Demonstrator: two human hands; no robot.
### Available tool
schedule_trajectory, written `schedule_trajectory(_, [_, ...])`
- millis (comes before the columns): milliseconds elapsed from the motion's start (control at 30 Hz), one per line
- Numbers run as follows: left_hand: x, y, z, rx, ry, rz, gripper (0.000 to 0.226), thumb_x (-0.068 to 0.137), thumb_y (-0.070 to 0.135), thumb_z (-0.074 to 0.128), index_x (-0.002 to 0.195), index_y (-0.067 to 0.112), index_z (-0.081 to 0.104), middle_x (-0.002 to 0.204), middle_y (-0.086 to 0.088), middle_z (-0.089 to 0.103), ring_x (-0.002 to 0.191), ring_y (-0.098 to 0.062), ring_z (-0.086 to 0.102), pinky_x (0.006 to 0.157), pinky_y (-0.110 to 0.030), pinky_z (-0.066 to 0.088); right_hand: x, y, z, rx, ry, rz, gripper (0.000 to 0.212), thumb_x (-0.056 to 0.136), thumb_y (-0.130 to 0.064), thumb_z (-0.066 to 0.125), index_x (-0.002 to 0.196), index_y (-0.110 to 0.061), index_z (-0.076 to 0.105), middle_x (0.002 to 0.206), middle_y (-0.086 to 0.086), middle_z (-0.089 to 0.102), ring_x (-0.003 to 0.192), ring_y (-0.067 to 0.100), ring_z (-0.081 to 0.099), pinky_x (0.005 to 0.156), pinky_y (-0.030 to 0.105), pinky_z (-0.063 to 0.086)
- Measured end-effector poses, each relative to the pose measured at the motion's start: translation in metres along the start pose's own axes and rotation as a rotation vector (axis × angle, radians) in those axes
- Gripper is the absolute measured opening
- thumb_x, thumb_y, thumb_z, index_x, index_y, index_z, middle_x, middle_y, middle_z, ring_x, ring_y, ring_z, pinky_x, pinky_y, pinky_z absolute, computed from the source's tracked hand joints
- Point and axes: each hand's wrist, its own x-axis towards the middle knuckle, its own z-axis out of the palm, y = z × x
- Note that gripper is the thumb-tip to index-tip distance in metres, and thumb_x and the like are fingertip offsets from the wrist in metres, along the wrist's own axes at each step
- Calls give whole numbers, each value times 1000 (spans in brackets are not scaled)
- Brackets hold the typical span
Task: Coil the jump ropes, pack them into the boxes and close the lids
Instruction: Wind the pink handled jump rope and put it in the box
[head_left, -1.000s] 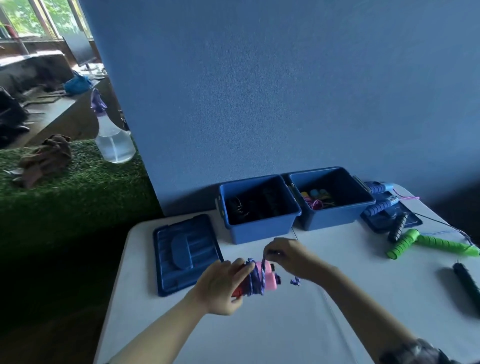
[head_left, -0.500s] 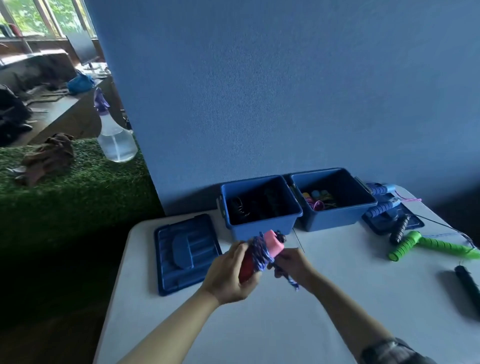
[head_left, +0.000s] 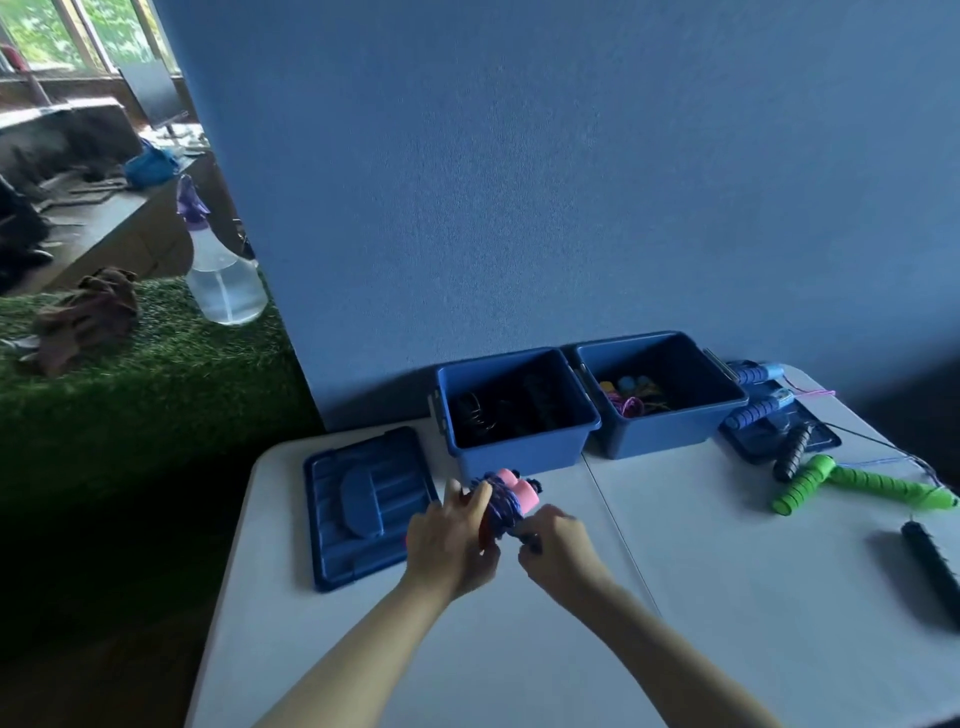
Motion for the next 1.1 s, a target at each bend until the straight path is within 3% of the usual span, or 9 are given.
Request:
schedule_trajectory(100, [-1,9,-2,49,-8,-33,58,77,36,47,133,29,33,122,-7,46,98,-32,57,72,-36,36,2,2,-9,-36,-30,-76,39,75,6,46,99,-10,72,98,10,65,90,23,59,64,3,30])
schedule_trajectory(200, [-3,10,0,137,17,-5,58,81,40,45,136,31,33,126,-6,48,98,-32,58,70,-33,32,2,3,-20,-46,-36,-134,33,77,6,47,96,-9,69,95,6,66,84,17,58,62,1,31])
schedule_trajectory(333, [-10,1,2,78,54,96,56,82,54,40,133,33,35,118,0,54,87,-26,63,64,-28,32,1,1,-33,12,-14,-204,21,79,2,52,92,-10,64,76,-5,58,61,-4,48,58,6,34])
schedule_trajectory(500, [-13,-1,3,-8,50,130,73,78,73,30,141,37,23,111,3,53,87,-24,63,72,-30,41,0,4,-35,84,-66,-132,22,85,-4,50,103,-15,53,91,2,66,75,11,58,65,14,44])
schedule_trajectory(600, [-14,2,1,-73,38,104,72,81,80,20,143,43,16,114,5,54,93,-25,64,75,-31,45,-1,2,-33,131,-5,-121,21,85,-8,55,105,-15,53,84,-8,61,64,-3,53,58,6,38])
schedule_trajectory(767, [-14,4,-2,-114,-32,67,54,85,75,22,129,44,28,100,6,58,86,-23,64,68,-30,44,-6,4,-24,320,134,-35,30,79,-9,68,95,-26,51,80,-15,67,74,5,61,66,9,46])
schedule_trajectory(900, [-14,6,-3,-215,-115,35,36,84,71,29,109,46,35,90,6,55,84,-24,62,74,-35,44,-7,1,-17,401,156,30,32,75,-16,75,85,-30,49,84,-8,71,77,11,65,68,19,50])
schedule_trajectory(1000, [-12,7,-5,-261,-97,44,35,84,75,27,100,45,34,88,7,57,84,-22,61,77,-37,46,-4,-1,-18,456,198,68,32,73,-18,78,87,-22,49,77,-6,71,72,9,65,64,22,52])
schedule_trajectory(1100, [-9,5,-9,-283,-96,69,40,83,81,20,93,44,34,82,9,59,79,-16,59,70,-33,43,2,3,-25,474,176,78,32,72,-16,79,82,-25,50,73,-11,70,67,5,63,61,16,49])
